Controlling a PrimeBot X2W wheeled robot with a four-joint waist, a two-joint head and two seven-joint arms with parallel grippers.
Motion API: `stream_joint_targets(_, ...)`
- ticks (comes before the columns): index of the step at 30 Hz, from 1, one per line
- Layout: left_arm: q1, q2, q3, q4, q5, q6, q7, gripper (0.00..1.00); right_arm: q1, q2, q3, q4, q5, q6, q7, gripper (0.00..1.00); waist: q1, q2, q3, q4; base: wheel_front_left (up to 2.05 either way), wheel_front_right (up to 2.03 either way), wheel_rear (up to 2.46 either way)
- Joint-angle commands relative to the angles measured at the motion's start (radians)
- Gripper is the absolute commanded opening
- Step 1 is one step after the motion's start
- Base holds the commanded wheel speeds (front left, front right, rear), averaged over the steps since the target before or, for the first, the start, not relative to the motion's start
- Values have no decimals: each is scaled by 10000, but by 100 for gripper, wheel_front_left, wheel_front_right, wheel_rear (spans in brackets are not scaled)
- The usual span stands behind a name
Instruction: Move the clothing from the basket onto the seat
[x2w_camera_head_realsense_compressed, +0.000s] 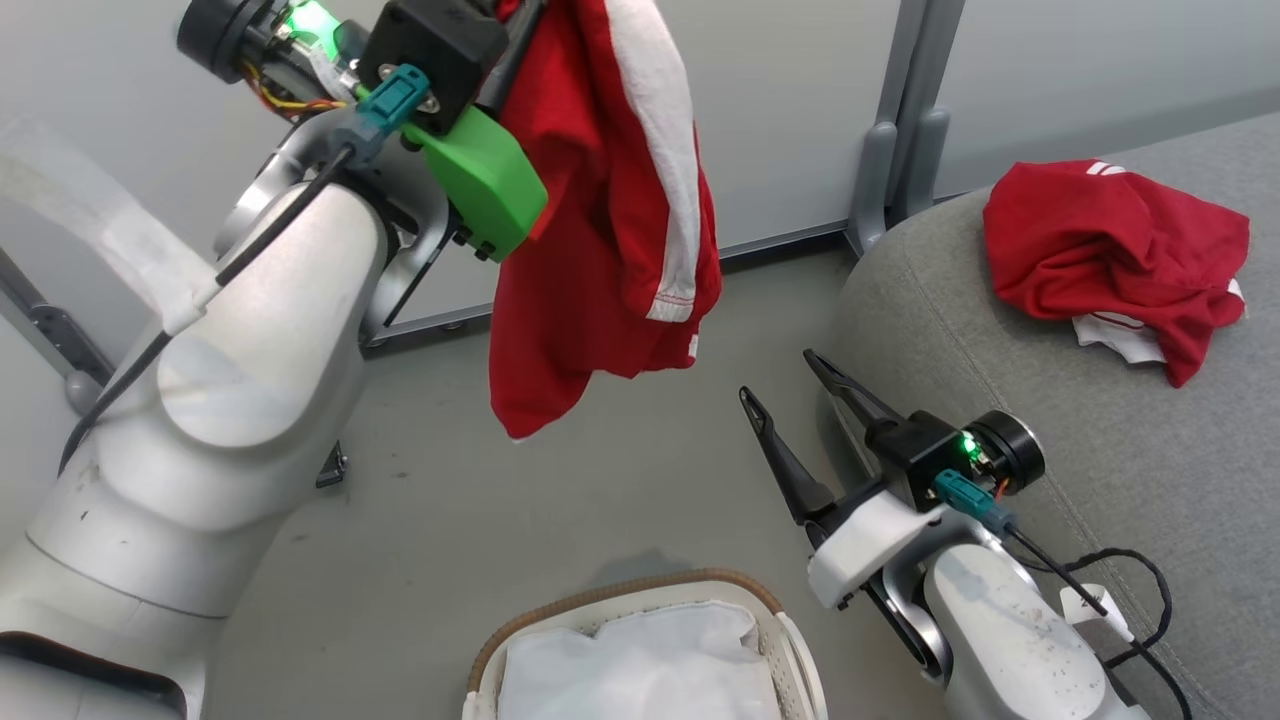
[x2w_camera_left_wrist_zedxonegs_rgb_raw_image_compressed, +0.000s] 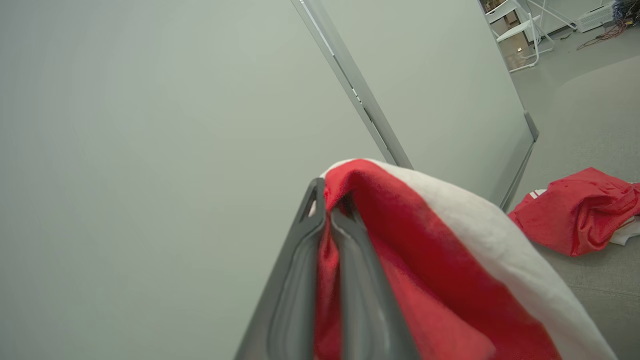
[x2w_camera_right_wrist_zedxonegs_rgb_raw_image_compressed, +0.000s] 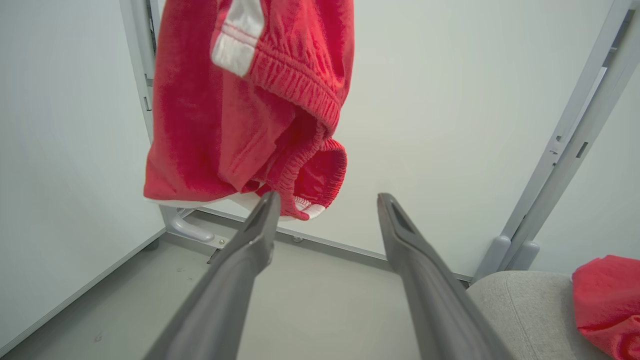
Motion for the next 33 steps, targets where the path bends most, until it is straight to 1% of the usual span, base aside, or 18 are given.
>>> stream_joint_targets(1,-202,-90,-65,-19,-42,-19,-23,0,-188,-39,-33,72,-148,-11,-23,100,1,0,-97,161,0,0,0)
stream_joint_targets(5,-441,-319,-284,-47,-157,-21,45,0,-565,-39,-112,238,-573,-11,-23,100,1,0,-193,360,0,0,0)
stream_joint_targets(11,-720,-577,-578,14,-307,-22,11,0,-1097,-37,-113,439,-813,-11,-23,100,1,0,-264,616,0,0,0)
stream_joint_targets(15,-818,-702,-719,53,-427,-21,-86,0,-1368,-37,22,524,-1450,-11,-23,100,1,0,-293,740,0,0,0)
stream_joint_targets(18,-808,-762,-823,53,-515,-21,-129,0,-1392,-40,-75,325,-1447,-11,-23,100,1,0,-320,815,0,0,0)
stream_joint_targets(24,-467,-736,-1074,-174,-681,-22,-194,0,-1402,-37,-297,-379,-1873,-11,-23,100,1,0,-357,883,0,0,0)
stream_joint_targets(28,-327,-771,-1206,-351,-819,-22,-253,0,-1572,-37,-242,-354,-1870,-11,-23,100,1,0,-366,898,0,0,0)
stream_joint_targets(29,-281,-775,-1237,-376,-859,-22,-260,0,-1616,-36,-221,-293,-1850,-11,-23,93,1,0,-364,898,0,0,0)
stream_joint_targets(30,-223,-778,-1288,-408,-911,-22,-261,0,-1675,-36,-201,-235,-1774,-11,-23,47,1,0,-359,903,0,0,0)
stream_joint_targets(31,-174,-771,-1318,-433,-953,-22,-273,0,-1724,-36,-192,-171,-1739,-11,-23,34,1,0,-352,908,0,0,0)
stream_joint_targets(32,-106,-758,-1355,-454,-999,-22,-273,0,-1794,-36,-180,-100,-1698,-11,-23,25,1,0,-343,912,0,0,0)
stream_joint_targets(33,-38,-745,-1387,-462,-1031,-22,-267,0,-1842,-36,-178,-59,-1680,-11,-23,6,1,0,-336,914,0,0,0)
